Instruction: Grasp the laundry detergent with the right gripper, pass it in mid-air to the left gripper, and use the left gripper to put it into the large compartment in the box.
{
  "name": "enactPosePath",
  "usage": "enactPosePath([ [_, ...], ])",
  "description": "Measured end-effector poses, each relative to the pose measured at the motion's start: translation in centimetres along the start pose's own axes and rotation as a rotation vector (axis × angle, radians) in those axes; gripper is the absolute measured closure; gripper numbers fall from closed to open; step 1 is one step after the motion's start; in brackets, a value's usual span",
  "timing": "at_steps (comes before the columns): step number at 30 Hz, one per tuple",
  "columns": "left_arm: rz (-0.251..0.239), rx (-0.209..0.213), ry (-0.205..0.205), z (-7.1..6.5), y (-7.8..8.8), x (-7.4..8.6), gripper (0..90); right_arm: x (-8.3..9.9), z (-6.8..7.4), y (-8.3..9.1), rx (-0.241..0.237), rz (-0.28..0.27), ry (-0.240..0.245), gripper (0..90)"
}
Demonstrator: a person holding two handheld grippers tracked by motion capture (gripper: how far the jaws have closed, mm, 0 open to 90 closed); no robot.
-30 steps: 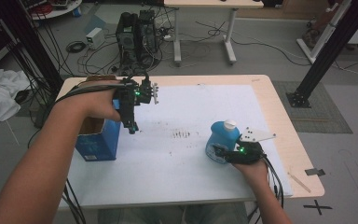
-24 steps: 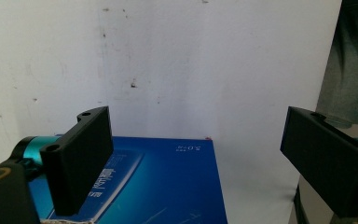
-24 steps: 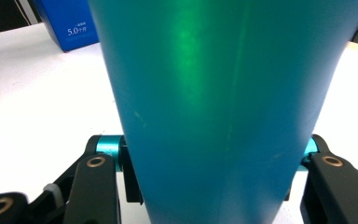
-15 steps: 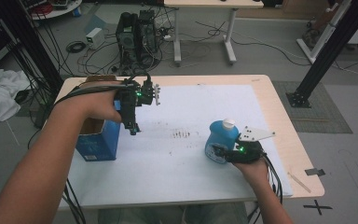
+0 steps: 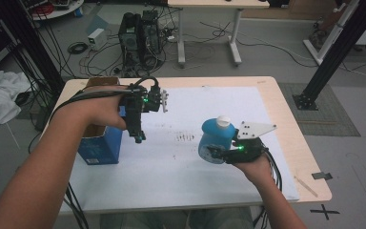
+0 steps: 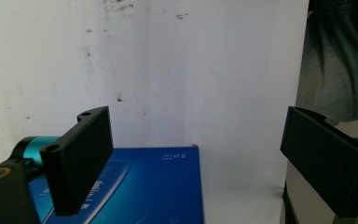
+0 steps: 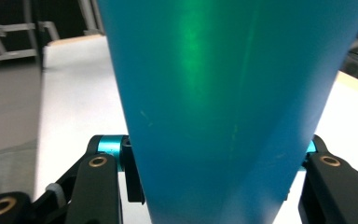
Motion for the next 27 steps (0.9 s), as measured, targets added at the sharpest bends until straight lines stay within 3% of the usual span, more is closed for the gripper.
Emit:
enactPosePath([
  [5,-0.01,0.002,-0.008,-0.3,0.0,-0.4,9.2,-1.0,1.9,-1.7,-0.084,0.021,0.047,44.9],
  [12,-0.012,0.011,-0.022,-0.9,0.0,-0.9,9.2,-0.9,3.1,-4.0,-0.147,0.06,0.079,44.9],
  [20,-0.021,0.056,-0.025,-1.9,-0.3,-1.4,9.2,-0.8,4.4,-6.3,-0.242,0.082,0.113,45.0],
  [22,-0.024,0.058,-0.027,-2.0,-0.4,-1.5,9.2,-0.8,4.6,-6.4,-0.245,0.09,0.093,44.9],
  [26,-0.018,0.064,-0.032,-2.1,-0.7,-1.7,9.2,-1.1,4.7,-7.4,-0.259,0.085,0.124,45.0],
  [27,-0.022,0.062,-0.032,-2.1,-0.9,-1.8,9.2,-1.1,4.9,-7.6,-0.261,0.095,0.106,44.9],
])
Point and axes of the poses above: each handheld gripper's, and its own axes: y roughly backward along the jaws, x roughly out of its underside, z roughly to its left, the point moved 9 cm from there along -y, roughly forward along the jaws, and after that the axes turned 10 degrees about -y, right-handed, at the moved point
